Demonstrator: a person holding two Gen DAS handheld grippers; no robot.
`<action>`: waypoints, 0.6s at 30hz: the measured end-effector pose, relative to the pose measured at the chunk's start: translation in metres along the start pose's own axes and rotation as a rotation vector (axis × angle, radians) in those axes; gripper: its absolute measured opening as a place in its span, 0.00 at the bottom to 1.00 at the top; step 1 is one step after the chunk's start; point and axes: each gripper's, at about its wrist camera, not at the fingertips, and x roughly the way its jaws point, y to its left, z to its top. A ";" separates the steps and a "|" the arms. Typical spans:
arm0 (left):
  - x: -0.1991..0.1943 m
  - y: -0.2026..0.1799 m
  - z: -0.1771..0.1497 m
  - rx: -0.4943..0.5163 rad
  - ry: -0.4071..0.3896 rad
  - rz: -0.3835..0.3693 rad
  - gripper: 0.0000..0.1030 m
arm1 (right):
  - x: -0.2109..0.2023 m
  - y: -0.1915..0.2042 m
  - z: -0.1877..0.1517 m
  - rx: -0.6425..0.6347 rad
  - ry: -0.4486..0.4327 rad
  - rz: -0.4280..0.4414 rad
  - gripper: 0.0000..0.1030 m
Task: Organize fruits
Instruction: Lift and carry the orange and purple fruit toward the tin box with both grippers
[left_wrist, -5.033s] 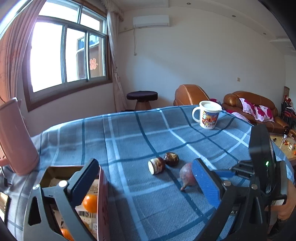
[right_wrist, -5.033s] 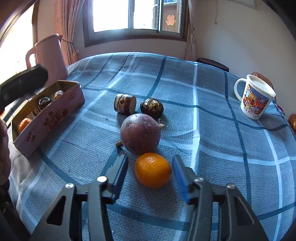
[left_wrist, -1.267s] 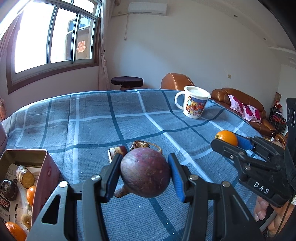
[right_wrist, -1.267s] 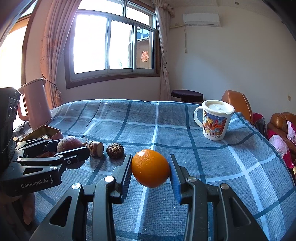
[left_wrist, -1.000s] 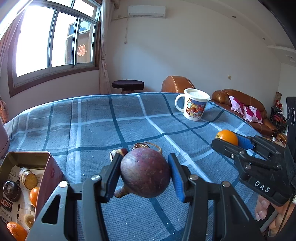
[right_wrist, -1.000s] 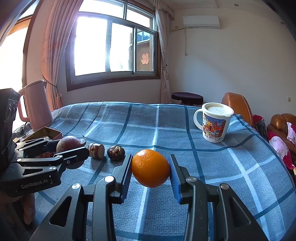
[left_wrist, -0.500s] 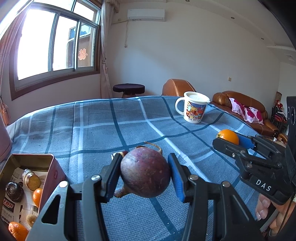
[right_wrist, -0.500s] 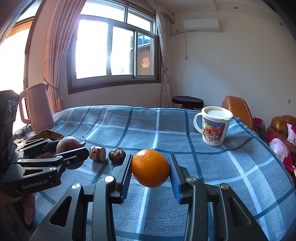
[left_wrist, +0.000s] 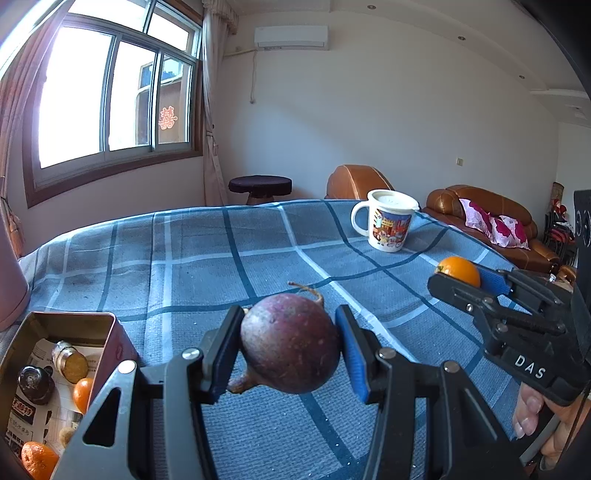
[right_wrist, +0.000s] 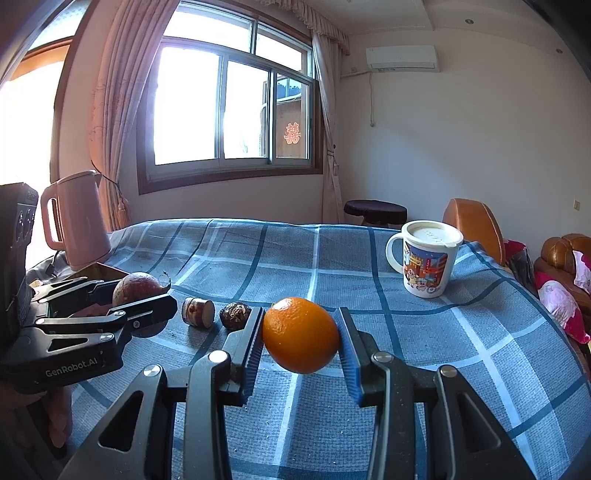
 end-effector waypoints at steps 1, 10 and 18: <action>0.000 0.000 0.000 0.001 -0.003 0.001 0.51 | -0.001 0.000 0.000 0.000 -0.003 0.001 0.39; -0.005 -0.001 0.000 0.007 -0.022 0.012 0.51 | -0.004 0.001 0.000 -0.003 -0.024 -0.003 0.39; -0.011 0.000 -0.002 0.016 -0.038 0.022 0.51 | -0.007 0.004 0.001 -0.015 -0.039 -0.018 0.39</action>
